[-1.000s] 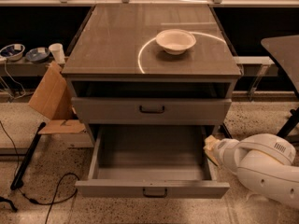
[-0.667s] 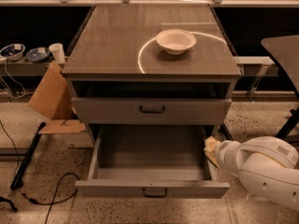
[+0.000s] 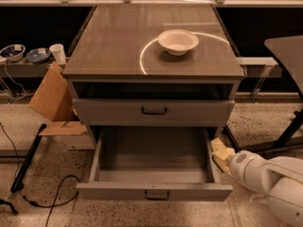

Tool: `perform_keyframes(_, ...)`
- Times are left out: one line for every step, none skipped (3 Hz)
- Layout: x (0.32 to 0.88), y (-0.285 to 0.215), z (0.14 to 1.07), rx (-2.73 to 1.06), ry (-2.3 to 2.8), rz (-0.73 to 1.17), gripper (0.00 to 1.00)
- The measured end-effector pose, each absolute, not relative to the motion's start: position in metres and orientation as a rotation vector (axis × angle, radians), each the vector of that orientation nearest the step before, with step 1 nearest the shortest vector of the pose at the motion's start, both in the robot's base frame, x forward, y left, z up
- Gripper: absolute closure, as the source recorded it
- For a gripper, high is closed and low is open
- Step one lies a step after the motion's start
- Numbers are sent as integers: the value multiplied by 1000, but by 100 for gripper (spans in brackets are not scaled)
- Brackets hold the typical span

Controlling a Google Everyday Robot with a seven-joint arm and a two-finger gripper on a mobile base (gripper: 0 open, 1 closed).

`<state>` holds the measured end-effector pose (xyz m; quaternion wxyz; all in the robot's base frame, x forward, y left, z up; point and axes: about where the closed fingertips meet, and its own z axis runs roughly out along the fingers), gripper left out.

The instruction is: Pick sponge from middle drawer and place on counter

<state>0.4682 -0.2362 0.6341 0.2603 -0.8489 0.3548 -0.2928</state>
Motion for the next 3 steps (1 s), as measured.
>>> perform_keyframes(470, -250, 663, -2232, 942, -854, 100)
perform_keyframes(485, -269, 702, -2155, 935, -909, 100)
perform_keyframes(495, -285, 735, -2084, 940, -939, 100)
